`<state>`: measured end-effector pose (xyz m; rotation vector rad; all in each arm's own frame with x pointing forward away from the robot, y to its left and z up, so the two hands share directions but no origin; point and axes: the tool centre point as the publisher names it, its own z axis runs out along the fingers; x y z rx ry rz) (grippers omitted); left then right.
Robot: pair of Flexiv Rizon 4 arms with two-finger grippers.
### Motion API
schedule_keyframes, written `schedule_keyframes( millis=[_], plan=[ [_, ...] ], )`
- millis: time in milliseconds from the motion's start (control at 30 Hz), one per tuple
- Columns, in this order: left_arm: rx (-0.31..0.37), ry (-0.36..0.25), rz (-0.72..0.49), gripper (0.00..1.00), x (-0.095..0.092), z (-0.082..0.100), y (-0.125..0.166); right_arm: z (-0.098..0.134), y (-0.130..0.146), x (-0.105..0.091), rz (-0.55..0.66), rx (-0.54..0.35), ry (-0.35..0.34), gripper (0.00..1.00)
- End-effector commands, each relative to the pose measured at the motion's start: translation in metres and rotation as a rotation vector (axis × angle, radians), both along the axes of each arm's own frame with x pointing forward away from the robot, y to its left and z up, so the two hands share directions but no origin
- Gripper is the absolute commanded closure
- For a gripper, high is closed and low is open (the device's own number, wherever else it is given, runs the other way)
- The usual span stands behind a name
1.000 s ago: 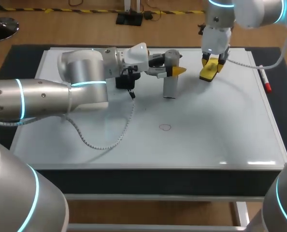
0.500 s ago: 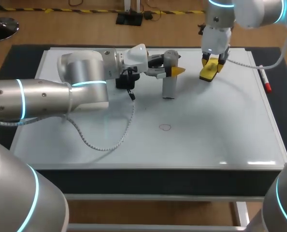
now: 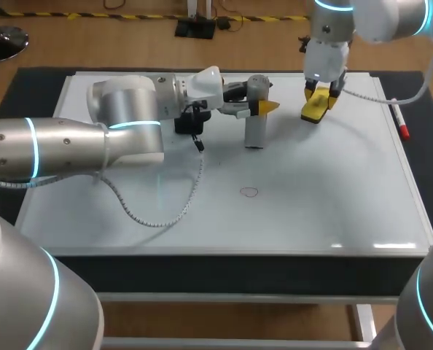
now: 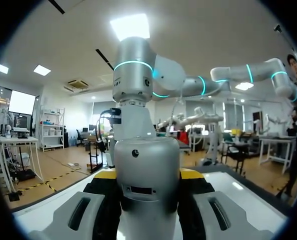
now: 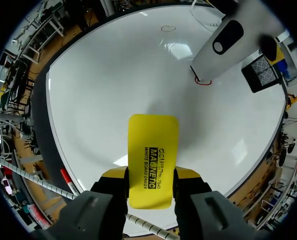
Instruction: Pick up the inspection probe, press it on each red-marked spot on the whiteboard one by one, put down the probe, pick up the eraser, and wipe off all the red marks.
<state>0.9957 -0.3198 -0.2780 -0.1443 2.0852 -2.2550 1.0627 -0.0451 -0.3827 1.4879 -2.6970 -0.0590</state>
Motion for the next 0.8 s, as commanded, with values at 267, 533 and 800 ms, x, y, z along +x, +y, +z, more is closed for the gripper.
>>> schedule_keyframes(
  millis=[267,533,800],
  plan=[
    [0.0,-0.004,0.0,1.0,0.002,-0.001,0.001,0.001,-0.001,0.0,0.002,-0.002,0.0,1.0],
    [-0.019,-0.055,0.041,1.0,-0.008,0.026,0.018,0.001,-0.001,0.0,0.002,-0.002,0.0,1.0],
    [-0.021,-0.086,0.154,1.0,-0.026,0.044,0.062,0.001,-0.001,0.0,0.002,-0.002,0.0,1.0]
  ],
)
